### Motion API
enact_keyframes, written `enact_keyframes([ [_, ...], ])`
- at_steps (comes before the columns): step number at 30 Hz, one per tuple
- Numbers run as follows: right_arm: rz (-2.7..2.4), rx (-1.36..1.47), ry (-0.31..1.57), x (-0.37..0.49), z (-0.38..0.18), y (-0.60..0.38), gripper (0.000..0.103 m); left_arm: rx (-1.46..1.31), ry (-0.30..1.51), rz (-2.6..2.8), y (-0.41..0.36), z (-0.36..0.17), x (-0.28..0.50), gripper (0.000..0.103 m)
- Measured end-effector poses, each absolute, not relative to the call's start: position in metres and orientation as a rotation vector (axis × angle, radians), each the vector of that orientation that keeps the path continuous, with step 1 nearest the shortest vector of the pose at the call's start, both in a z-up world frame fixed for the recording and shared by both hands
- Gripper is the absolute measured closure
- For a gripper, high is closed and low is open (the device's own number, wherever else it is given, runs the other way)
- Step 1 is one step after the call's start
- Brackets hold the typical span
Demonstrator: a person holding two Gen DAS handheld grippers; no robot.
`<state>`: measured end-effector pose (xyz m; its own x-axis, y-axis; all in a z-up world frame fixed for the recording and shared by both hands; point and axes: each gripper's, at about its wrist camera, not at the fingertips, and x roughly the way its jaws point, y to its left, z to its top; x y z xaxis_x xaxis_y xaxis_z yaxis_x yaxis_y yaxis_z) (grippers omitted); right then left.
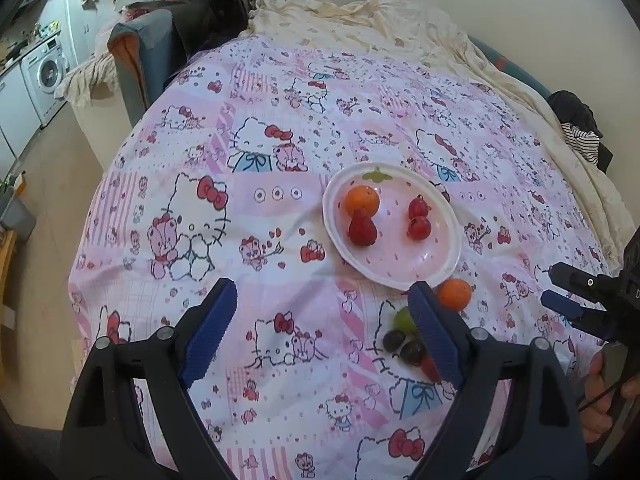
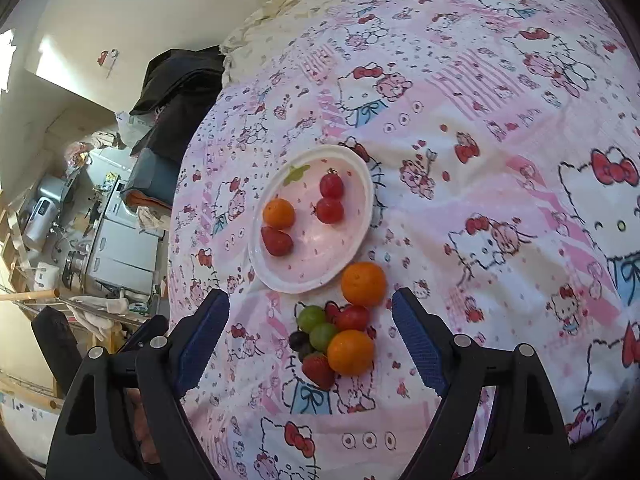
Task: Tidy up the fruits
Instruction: 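Move the left tool to the fruit cluster and grasp a dark grape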
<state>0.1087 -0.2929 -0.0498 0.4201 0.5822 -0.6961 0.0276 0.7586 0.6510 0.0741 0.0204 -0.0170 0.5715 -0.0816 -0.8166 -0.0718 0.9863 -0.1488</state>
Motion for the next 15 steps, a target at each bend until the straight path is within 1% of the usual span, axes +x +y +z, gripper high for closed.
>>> enact_keyframes([
  [15, 0.25, 0.627, 1.186, 0.11, -0.075, -0.31, 0.017, -0.139, 1.065, -0.011, 0.009, -0.046, 0.074, 0.018],
])
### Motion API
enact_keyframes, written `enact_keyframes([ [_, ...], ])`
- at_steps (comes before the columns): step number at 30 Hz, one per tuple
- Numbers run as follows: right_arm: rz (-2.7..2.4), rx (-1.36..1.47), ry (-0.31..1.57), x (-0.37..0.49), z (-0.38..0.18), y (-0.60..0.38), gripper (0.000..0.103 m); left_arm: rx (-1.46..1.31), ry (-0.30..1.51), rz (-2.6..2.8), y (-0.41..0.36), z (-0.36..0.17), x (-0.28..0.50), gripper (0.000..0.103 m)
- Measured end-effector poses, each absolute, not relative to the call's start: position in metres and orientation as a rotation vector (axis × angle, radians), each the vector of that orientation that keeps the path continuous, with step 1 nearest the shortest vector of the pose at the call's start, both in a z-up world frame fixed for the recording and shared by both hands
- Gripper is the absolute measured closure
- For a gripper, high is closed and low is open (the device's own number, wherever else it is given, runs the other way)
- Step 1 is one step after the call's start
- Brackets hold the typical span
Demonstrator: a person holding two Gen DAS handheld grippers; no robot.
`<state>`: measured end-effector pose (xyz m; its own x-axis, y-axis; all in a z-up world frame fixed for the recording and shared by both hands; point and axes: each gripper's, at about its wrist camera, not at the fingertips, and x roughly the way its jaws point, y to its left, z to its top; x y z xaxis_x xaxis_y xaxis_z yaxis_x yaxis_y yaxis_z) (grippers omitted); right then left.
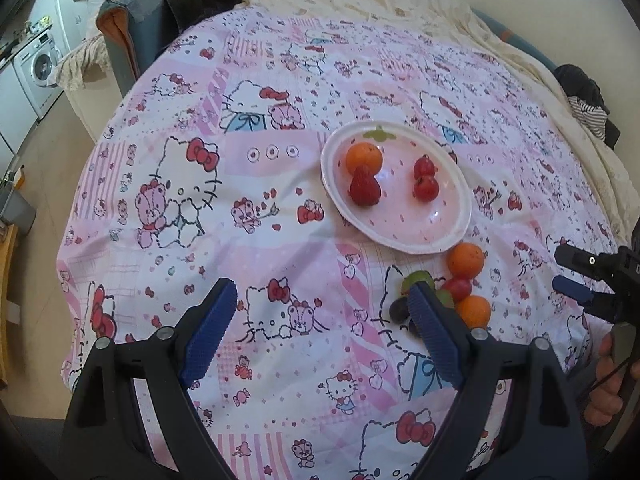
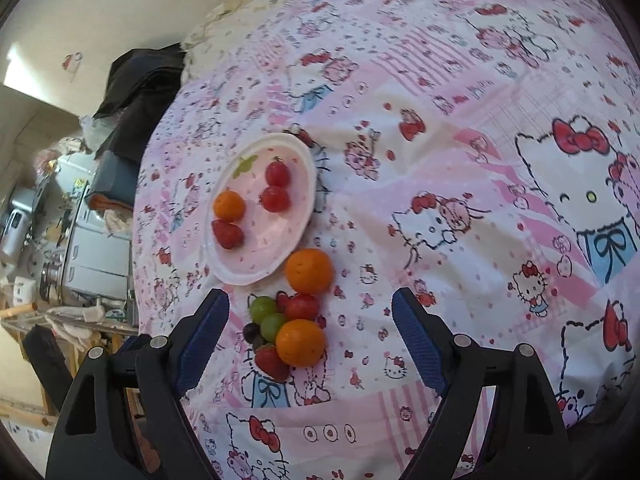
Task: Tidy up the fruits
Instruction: 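Move the left tool to the fruit cluster and grasp a dark grape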
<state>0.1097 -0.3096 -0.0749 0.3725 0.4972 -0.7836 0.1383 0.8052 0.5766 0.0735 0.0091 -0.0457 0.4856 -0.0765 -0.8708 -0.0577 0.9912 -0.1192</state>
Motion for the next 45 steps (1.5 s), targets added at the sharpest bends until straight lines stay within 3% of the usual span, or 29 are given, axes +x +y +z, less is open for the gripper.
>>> enact_keyframes([
  [16, 0.258, 0.601, 1.249, 0.125, -0.09, -0.291, 0.017, -0.094, 1.241, -0.123, -0.029, -0.103, 0.088, 0.02],
  [20, 0.273, 0.597, 1.251, 0.125, -0.089, -0.289, 0.017, -0.163, 1.28, -0.155, -0.031, -0.117, 0.099, 0.04],
  [31, 0.272, 0.593, 1.254, 0.129, -0.091, -0.287, 0.017, -0.251, 1.339, -0.185, -0.045, -0.136, 0.12, 0.072],
  [33, 0.263, 0.597, 1.26, 0.129, -0.092, -0.289, 0.017, -0.242, 1.345, -0.208, -0.05, -0.136, 0.12, 0.083],
  [45, 0.244, 0.601, 1.253, 0.127, -0.091, -0.295, 0.017, -0.277, 1.389, -0.242, -0.048, -0.141, 0.119, 0.087],
])
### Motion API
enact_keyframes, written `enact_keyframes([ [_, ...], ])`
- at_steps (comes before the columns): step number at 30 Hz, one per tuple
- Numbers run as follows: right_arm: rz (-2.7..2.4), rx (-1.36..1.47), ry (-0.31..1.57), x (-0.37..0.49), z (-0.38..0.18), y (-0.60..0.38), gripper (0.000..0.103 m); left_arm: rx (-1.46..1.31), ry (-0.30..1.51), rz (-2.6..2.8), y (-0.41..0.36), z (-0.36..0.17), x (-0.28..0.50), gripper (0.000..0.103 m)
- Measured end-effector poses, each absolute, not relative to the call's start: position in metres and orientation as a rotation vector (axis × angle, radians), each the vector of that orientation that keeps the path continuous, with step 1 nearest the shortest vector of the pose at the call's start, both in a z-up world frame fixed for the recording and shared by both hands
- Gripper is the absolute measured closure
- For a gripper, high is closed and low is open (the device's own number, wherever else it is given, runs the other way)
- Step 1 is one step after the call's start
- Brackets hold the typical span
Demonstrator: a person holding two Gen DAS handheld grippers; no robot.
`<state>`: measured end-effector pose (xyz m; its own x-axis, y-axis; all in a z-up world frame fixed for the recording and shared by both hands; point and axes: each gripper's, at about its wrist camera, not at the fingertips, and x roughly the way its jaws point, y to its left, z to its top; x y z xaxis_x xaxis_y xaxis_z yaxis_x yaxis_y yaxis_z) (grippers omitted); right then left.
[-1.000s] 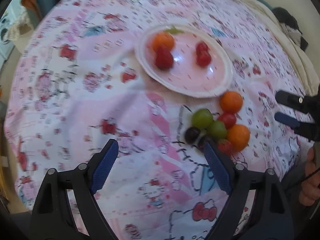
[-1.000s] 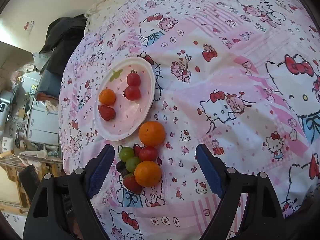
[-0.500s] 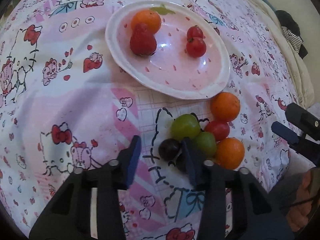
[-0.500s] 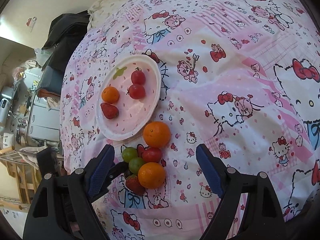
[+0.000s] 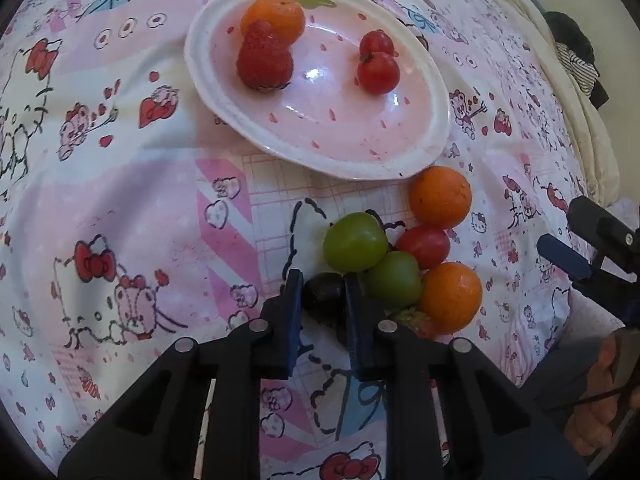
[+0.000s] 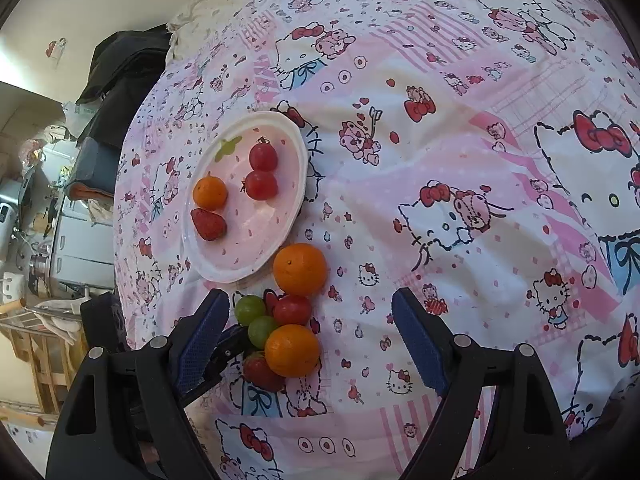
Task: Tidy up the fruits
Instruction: 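Move the left tool to the fruit cluster and grasp a dark grape, then lift the dark grape with the left tool while the right tool grasps a mandarin orange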
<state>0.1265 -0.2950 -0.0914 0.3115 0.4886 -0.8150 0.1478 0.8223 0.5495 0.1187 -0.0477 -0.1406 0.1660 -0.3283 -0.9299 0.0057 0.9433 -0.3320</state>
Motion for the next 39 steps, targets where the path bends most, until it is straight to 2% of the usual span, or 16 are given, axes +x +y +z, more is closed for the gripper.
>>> enact_keyframes([
  [12, 0.313, 0.613, 1.31, 0.123, -0.098, -0.284, 0.018, -0.26, 1.276, -0.192, -0.014, -0.091, 0.099, 0.087],
  [13, 0.33, 0.62, 1.324, 0.123, -0.101, -0.282, 0.019, -0.248, 1.268, -0.188, -0.013, -0.087, 0.097, 0.087],
  [15, 0.361, 0.629, 1.361, 0.122, -0.108, -0.276, 0.038, -0.238, 1.254, -0.188, -0.011, -0.079, 0.093, 0.087],
  [18, 0.387, 0.616, 1.417, 0.121, -0.119, -0.265, 0.049, -0.214, 1.229, -0.188, -0.008, -0.07, 0.087, 0.087],
  [23, 0.392, 0.55, 1.459, 0.121, -0.13, -0.247, 0.051, -0.213, 1.216, -0.153, -0.002, -0.069, 0.082, 0.087],
  [26, 0.389, 0.501, 1.488, 0.124, -0.137, -0.24, 0.059, -0.205, 1.201, -0.141, 0.001, -0.068, 0.08, 0.087],
  [39, 0.379, 0.496, 1.391, 0.108, -0.096, -0.255, 0.062, -0.155, 1.164, -0.117, -0.001, -0.066, 0.072, 0.087],
])
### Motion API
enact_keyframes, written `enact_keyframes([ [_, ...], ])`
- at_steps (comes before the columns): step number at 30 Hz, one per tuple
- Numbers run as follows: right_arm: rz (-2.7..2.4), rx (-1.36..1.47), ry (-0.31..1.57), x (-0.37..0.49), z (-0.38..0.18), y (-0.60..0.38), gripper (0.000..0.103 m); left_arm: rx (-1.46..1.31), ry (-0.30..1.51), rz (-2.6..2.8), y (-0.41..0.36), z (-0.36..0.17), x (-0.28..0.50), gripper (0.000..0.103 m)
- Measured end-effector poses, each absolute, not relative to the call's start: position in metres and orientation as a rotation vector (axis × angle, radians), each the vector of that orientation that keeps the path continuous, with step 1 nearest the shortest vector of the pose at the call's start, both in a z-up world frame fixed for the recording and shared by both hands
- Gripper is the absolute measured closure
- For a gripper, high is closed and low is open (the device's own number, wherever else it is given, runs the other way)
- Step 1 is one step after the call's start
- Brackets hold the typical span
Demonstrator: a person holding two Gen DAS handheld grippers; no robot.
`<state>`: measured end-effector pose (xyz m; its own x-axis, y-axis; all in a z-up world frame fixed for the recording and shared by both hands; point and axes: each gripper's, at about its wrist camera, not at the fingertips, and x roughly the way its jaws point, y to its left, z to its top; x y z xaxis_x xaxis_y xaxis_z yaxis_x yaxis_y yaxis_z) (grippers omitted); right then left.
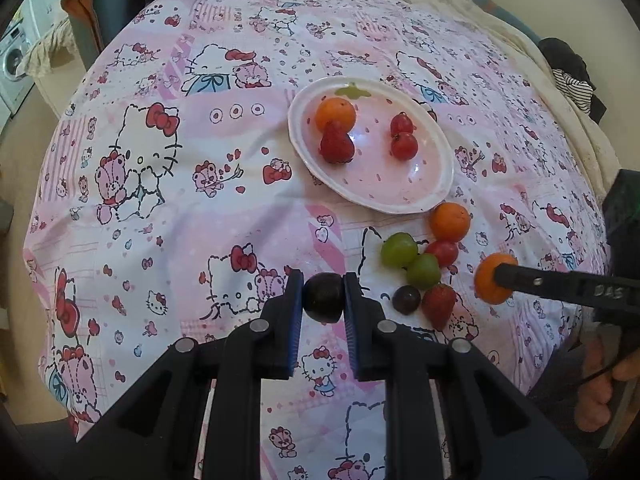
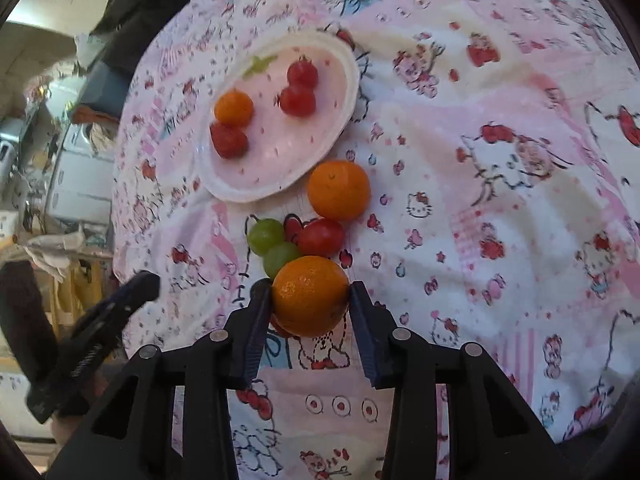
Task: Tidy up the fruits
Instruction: 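Lift the dark grape with the left tool while the right tool grasps a mandarin orange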
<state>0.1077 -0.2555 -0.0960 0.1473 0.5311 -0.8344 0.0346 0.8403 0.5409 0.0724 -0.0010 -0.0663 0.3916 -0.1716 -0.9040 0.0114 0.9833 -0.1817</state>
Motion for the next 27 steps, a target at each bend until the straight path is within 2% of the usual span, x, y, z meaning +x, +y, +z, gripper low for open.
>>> enact_keyframes([
  [15, 0.474, 0.618, 1.178, 0.101, -0.039, -0.267, 0.062, -0.127, 1.026, -0.109, -0.004, -0.033, 0.064, 0.087],
  [20, 0.557, 0.63, 1.039, 0.115, -0.012, -0.263, 0.062, -0.071, 0.94, -0.123, -0.009, -0.004, 0.081, 0.087],
  [27, 0.53, 0.66, 0.996, 0.142, -0.009, -0.271, 0.062, -0.018, 0.888, -0.136, -0.015, 0.016, 0.109, 0.087],
])
